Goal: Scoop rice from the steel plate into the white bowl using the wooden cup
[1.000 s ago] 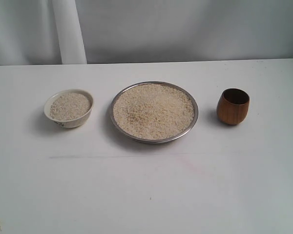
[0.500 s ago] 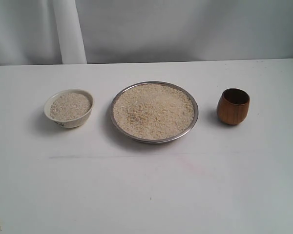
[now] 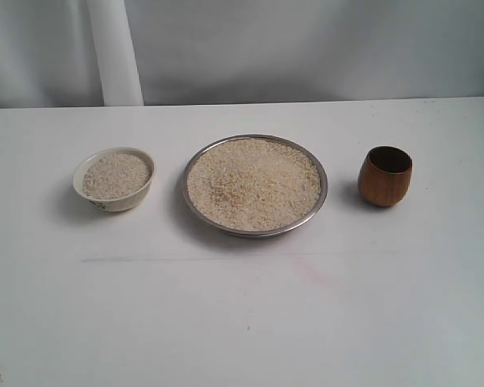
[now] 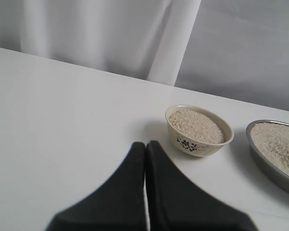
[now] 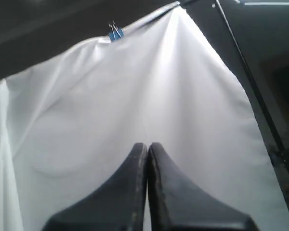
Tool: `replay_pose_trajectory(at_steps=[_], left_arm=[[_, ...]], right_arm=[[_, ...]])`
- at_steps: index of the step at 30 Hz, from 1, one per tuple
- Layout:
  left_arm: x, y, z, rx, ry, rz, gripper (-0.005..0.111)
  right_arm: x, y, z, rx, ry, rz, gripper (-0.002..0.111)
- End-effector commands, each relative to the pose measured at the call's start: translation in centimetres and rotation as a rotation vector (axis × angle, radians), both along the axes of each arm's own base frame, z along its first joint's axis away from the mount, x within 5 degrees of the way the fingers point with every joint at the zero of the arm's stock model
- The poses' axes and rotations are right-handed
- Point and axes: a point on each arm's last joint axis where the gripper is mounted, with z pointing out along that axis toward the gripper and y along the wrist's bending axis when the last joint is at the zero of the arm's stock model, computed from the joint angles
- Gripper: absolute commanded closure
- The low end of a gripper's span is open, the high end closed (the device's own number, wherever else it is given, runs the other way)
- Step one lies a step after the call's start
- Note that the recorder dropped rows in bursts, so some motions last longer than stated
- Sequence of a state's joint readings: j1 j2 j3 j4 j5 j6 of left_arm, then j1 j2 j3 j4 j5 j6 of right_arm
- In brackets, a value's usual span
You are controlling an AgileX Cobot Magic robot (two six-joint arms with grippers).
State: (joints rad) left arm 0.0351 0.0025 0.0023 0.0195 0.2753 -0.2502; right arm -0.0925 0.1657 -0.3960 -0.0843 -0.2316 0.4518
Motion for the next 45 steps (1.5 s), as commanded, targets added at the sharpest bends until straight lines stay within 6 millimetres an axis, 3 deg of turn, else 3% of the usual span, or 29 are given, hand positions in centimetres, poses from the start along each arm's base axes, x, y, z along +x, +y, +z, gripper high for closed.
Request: replay_pose_trajectory(at_steps=[1,4,9,17,22,25,30,35,40,45], left_arm=[[0.0,0.0,0.2,-0.004,-0.014,-0.004,0.107],[0.0,0.0,0.2,-0.004,-0.014,-0.004,0.107],[0.0,0.0,0.2,-0.004,-0.014,-0.004,0.107],[0.0,0.0,0.2,-0.004,-0.014,-0.004,0.107],[0.0,0.0,0.2,-0.004,-0.014,-0.004,0.107],[0.0,0.0,0.2,-0.004,-0.014,-0.004,0.107],[0.0,0.0,0.2,-0.004,-0.014,-0.004,0.107],[0.0,0.0,0.2,-0.004,-0.014,-0.004,0.107],[0.0,0.0,0.2,-0.004,-0.014,-0.004,0.107],[0.0,0.0,0.2,-0.004,-0.014,-0.004,0.107]], right_arm=[[4.1,-0.5,3.0,-0.005,0.243,-0.025,0.108],[7.1,-0.9,4.0,-0.048,0.389,-0.057,0.108],[11.9,-1.5,3.8,-0.206,0.639,-0.106,0.108],[18.0,-1.9,-0.5,-0.308,0.871,-0.076,0.108],[20.6,-2.0,-2.9,-0.265,0.954,-0.044,0.108],[21.5,-2.0,-4.2,-0.233,0.957,-0.037,0.108],[21.0,-1.6,-6.8,-0.258,0.821,-0.054,0.108],[20.7,2.3,-9.1,-0.511,0.635,0.092,0.108],[21.8,4.8,-11.9,-0.629,0.69,0.22,0.108],[22.4,4.6,-13.5,-0.536,0.781,0.236,0.108]])
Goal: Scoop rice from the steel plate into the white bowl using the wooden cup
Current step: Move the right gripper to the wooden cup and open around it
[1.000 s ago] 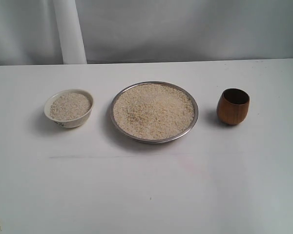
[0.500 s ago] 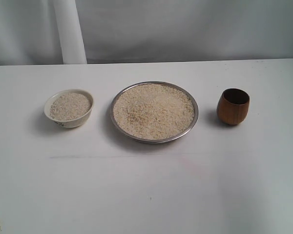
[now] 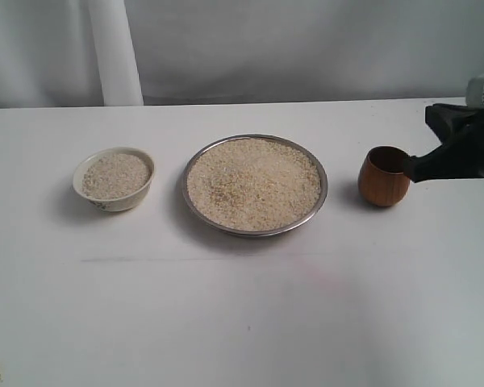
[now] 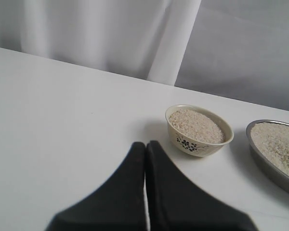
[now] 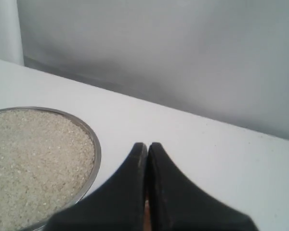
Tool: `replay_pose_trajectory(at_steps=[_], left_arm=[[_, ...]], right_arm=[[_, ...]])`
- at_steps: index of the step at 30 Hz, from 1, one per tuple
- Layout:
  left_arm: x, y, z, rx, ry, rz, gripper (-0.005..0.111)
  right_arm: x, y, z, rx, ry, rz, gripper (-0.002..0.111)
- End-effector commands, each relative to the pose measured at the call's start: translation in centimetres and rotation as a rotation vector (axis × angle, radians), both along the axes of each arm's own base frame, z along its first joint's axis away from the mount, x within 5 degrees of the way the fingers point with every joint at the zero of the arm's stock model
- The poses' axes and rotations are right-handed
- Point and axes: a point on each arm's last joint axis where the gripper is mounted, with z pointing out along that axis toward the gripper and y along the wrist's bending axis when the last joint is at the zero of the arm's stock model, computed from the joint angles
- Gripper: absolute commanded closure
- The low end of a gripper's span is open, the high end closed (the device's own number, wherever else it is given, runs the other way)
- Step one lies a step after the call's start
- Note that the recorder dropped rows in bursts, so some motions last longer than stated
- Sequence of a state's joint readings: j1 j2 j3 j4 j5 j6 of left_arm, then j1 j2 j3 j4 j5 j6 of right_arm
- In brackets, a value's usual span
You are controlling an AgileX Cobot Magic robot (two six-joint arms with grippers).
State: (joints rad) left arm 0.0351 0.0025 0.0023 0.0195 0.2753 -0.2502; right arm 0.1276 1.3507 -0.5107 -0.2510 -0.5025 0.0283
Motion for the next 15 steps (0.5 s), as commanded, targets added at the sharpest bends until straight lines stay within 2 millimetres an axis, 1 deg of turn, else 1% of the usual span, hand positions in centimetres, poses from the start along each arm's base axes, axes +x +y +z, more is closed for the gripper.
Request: replay_pose_trajectory(at_steps=[1,6,11,13,15], left_arm=[[-0.01,-0.03,0.18,-0.004,-0.014,-0.004,0.107],[-0.01,-0.03,0.18,-0.004,-0.014,-0.004,0.107],[-0.01,-0.03,0.18,-0.004,-0.014,-0.004,0.107],[-0.01,-0.03,0.18,-0.004,-0.014,-0.004,0.107],[-0.01,-0.03,0.18,-0.004,-0.014,-0.004,0.107]], right_arm=[[0.39,0.07,-1.06,0.054,0.049,-0.02,0.108],[0.48,0.09,-1.27,0.065,0.058,-0.023,0.108],[0.59,0.17,-0.79,0.072,0.004,-0.013,0.107],[0.59,0.17,-0.79,0.072,0.004,-0.013,0.101],[0.59,0.13,-0.82,0.078,0.009,-0.019,0.086]])
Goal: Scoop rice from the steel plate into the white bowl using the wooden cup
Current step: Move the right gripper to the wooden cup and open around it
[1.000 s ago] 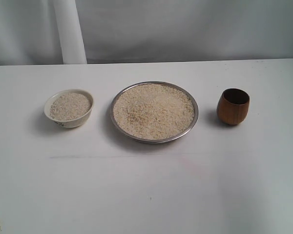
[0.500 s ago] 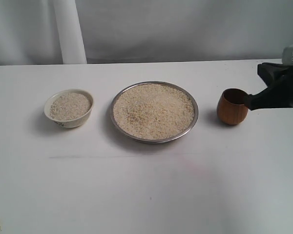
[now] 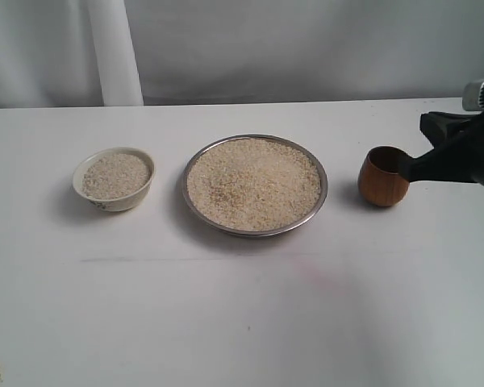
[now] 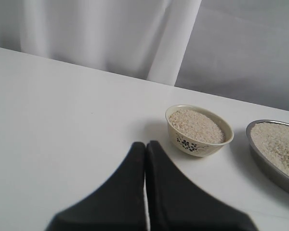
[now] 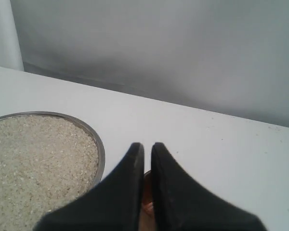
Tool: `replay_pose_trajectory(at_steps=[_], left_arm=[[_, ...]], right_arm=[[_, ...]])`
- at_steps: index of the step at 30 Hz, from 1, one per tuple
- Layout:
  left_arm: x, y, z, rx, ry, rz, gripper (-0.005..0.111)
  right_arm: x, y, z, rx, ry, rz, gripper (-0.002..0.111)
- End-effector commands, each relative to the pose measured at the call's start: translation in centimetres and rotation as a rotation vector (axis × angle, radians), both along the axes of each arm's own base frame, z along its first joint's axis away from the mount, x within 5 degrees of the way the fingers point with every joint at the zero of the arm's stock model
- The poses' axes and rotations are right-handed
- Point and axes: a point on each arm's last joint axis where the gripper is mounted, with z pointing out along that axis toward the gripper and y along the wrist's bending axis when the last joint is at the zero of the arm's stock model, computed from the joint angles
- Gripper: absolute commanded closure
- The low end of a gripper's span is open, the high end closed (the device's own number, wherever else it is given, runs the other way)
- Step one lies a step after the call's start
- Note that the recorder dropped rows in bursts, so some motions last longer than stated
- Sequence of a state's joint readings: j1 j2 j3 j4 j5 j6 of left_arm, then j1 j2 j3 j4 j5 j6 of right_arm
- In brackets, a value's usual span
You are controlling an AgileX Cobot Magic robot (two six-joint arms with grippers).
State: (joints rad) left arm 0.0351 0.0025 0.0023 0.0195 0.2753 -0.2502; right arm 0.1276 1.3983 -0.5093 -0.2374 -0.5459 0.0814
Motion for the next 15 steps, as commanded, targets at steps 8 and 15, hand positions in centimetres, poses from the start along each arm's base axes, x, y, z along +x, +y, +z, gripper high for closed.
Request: replay_pose_trajectory(at_steps=[8,15], left_arm=[[0.0,0.0,0.2,-0.004,-0.014,-0.004,0.107],[0.0,0.0,0.2,-0.004,-0.014,-0.004,0.107]], right_arm=[[-0.1,0.0,-0.3,-0.003,0.027,-0.001,0.003],[-0.3,-0.2,-1.0,-0.027,0.103,-0.015,0.003]])
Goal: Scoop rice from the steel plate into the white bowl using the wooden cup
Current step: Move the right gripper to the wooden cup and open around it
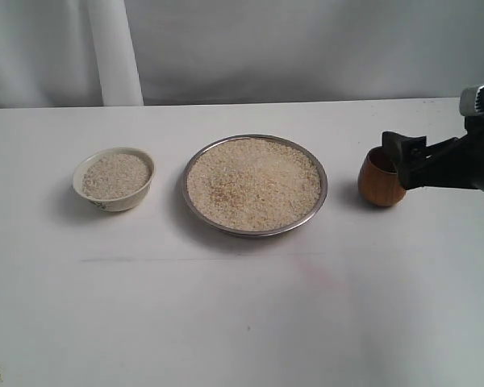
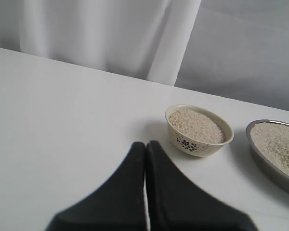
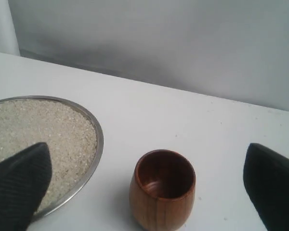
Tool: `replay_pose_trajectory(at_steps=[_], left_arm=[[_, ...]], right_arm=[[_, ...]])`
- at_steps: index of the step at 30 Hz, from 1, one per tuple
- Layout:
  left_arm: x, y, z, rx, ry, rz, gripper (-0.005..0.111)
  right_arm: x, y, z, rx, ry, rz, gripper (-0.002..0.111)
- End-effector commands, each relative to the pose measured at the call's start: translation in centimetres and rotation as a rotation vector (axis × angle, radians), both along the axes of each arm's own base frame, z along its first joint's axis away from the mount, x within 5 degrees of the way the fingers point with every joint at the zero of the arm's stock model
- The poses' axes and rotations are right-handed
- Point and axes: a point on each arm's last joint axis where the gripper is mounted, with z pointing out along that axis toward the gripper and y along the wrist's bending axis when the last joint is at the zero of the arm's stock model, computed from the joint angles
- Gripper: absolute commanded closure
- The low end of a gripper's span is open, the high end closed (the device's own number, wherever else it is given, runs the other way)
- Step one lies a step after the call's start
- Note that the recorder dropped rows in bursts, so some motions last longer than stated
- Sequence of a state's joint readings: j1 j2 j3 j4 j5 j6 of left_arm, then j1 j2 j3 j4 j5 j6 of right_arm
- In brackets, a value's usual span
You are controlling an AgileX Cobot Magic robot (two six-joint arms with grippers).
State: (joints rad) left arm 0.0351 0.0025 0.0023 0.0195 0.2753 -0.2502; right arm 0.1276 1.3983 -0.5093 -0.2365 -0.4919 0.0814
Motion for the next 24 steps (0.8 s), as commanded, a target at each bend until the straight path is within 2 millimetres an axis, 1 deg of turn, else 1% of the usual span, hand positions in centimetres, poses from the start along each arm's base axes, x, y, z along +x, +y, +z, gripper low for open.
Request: replay_pose_trajectory(at_steps=[1,6,11,14,16,17,18,19,20,23,24], left_arm=[[0.0,0.0,0.2,-0.004,-0.014,-0.004,0.107],[0.0,0.0,0.2,-0.004,-0.014,-0.004,0.107],[0.0,0.0,0.2,-0.004,-0.014,-0.004,0.107],[0.0,0.0,0.2,-0.004,-0.014,-0.004,0.107],[0.0,0.0,0.2,-0.004,-0.014,-0.004,0.107],[0.0,0.0,0.2,-0.004,-0.014,-0.004,0.107],[0.0,0.0,0.2,-0.004,-0.014,-0.004,0.107],[0.0,0.0,0.2,-0.004,-0.014,-0.004,0.107],[0.0,0.0,0.2,-0.004,-0.014,-0.004,0.107],[0.0,0.0,0.2,-0.004,-0.014,-0.004,0.107],[0.0,0.0,0.2,-0.004,-0.014,-0.004,0.107]], right_arm=[[-0.2,-0.1,-0.6,-0.016,0.063,-0.008,0.003],[-0.2,-0.1,-0.8,-0.018,0.086,-0.013,0.003],[-0.7,-0.4,-1.7,-0.039,0.201,-0.04,0.003],[-0.7,-0.4,-1.8,-0.041,0.208,-0.041,0.003],[-0.6,-0.4,-1.6,-0.038,0.178,-0.033,0.003],[-0.3,-0.2,-0.9,-0.038,0.094,-0.009,0.003],[-0.2,-0.1,-0.7,-0.032,0.066,-0.003,0.003],[0.0,0.1,-0.2,-0.026,0.0,0.013,0.003],[0.2,0.2,-0.1,-0.035,-0.037,0.027,0.003],[1.3,0.0,-1.8,-0.036,-0.031,-0.009,0.003],[1.8,-0.2,-2.9,-0.033,-0.019,-0.041,0.003]])
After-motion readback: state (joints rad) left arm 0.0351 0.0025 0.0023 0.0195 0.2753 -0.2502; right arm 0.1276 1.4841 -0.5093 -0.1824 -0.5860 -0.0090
